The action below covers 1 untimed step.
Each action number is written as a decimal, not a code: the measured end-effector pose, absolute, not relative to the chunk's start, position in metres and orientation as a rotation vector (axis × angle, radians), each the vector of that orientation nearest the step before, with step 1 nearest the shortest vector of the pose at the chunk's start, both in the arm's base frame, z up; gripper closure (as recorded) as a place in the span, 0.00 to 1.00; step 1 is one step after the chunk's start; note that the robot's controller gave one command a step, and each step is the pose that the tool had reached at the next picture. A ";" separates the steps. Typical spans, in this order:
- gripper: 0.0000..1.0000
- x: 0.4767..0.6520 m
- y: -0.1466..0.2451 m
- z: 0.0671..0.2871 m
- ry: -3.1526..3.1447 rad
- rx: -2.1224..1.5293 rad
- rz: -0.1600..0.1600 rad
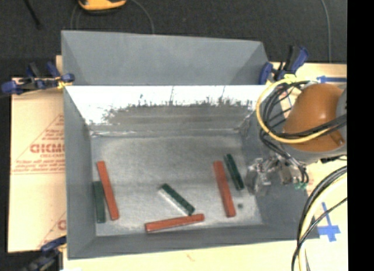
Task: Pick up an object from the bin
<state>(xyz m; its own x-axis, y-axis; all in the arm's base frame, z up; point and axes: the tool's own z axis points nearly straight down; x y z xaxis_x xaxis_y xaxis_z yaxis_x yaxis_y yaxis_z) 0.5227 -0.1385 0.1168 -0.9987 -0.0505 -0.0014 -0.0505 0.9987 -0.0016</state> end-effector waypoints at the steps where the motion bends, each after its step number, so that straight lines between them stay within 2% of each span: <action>1: 0.00 0.523 -0.138 0.117 3.138 -0.084 -0.003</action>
Offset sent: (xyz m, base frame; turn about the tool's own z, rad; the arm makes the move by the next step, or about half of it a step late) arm 0.0000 0.0000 0.0000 0.0000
